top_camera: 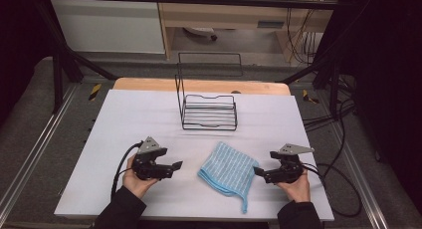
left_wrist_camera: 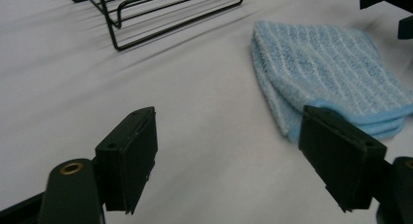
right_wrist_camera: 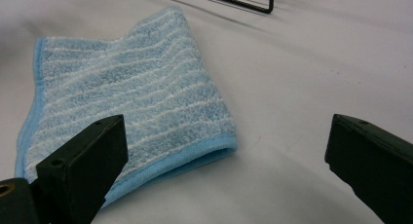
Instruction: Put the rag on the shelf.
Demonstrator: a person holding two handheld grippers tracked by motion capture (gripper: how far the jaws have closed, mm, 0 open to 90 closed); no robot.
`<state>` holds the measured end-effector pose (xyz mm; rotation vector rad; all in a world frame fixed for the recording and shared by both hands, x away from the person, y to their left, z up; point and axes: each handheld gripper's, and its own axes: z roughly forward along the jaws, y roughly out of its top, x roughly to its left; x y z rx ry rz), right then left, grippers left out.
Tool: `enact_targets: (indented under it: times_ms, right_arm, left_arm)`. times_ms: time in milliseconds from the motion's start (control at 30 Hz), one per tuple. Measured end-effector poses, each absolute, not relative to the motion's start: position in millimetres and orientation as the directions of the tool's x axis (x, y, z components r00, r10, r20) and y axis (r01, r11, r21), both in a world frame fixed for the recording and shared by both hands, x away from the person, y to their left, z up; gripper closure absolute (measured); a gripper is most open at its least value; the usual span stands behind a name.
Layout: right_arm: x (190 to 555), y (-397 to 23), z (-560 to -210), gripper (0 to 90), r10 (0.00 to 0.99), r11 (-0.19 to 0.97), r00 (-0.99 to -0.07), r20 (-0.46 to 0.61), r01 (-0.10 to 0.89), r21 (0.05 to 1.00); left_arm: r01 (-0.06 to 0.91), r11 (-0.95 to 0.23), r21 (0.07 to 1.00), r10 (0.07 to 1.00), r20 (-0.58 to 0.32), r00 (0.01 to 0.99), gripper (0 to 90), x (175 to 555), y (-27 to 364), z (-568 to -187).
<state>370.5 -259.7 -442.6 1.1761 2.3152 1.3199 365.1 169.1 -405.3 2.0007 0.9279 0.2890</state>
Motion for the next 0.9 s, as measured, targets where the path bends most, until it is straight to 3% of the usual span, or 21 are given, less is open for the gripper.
enact_targets:
  times_ms: [367, 633, 900]
  right_arm:
    - [371, -259, -443, 3.4, 0.739, 0.277, -0.650, 0.178, 0.534, 0.799]
    - [371, -259, -443, 4.8, 0.740, 0.276, -0.648, 0.180, 0.537, 0.797]
    - [375, -249, -441, 15.1, 0.745, 0.283, -0.645, 0.167, 0.533, 0.798]
  left_arm:
    - [0.523, -0.361, 0.772, 0.684, -0.162, 0.712, 32.4, 369, 116, -402]
    - [0.562, -0.422, 0.711, 0.699, -0.140, 0.702, 42.9, 368, 91, -422]
    - [0.613, -0.426, 0.666, 0.697, -0.190, 0.691, 57.7, 369, 93, -438]
